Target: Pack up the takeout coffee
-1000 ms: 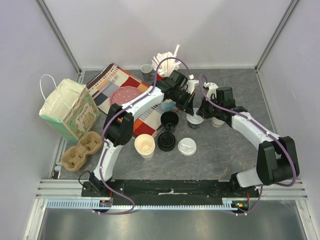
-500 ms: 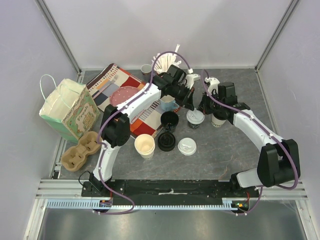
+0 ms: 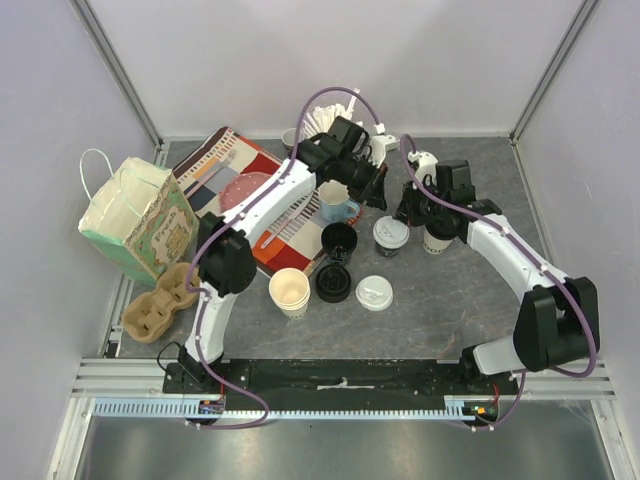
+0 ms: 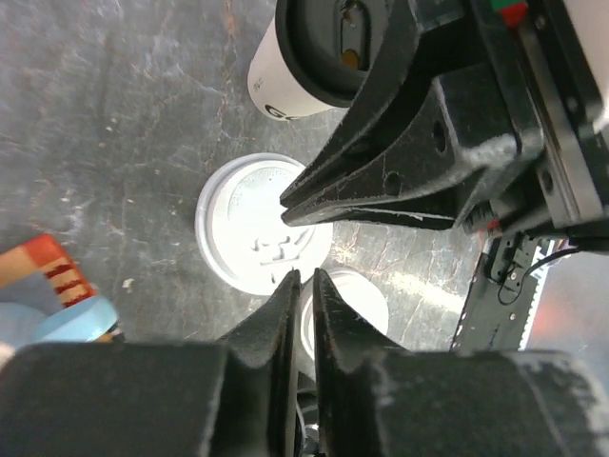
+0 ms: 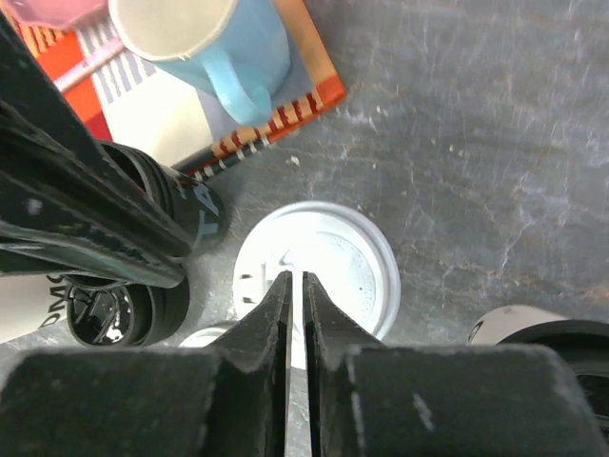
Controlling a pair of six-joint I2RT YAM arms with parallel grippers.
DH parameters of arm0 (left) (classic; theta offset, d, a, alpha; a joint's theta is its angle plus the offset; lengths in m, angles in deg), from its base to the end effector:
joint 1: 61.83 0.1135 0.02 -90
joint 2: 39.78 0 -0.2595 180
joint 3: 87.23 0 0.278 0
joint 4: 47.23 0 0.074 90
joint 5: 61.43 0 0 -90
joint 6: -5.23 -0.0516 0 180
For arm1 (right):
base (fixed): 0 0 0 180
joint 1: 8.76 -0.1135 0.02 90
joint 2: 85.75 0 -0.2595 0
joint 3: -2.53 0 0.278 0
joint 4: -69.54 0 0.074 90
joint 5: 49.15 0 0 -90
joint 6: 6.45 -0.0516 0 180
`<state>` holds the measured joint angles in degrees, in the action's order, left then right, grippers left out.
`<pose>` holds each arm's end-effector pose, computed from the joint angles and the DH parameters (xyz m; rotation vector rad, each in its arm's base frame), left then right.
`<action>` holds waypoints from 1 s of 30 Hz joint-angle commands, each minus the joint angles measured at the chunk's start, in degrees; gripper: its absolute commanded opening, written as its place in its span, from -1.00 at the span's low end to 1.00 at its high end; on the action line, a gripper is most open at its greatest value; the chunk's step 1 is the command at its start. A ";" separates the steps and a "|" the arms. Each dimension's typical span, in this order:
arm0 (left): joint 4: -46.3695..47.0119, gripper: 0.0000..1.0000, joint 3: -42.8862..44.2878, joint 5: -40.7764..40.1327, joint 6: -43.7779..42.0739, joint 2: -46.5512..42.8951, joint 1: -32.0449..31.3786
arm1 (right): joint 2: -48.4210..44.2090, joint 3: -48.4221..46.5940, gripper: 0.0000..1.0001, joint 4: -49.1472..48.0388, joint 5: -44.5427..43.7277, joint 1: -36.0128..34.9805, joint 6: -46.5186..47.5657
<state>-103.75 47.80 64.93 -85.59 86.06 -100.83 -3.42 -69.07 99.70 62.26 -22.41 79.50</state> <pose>0.3885 -0.3540 0.2833 1.1218 2.1810 -1.0657 0.3364 0.1011 0.2390 -0.3879 2.2604 0.5874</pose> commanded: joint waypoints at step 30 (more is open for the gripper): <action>-20.03 0.00 -58.03 -43.29 -21.33 -61.58 29.94 | -10.61 -7.31 0.96 2.26 10.41 -15.70 8.27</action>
<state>-123.22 -0.37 24.04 -103.75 30.63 -73.77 -15.90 -73.22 102.19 71.94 -37.26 86.45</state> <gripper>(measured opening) 0.549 0.982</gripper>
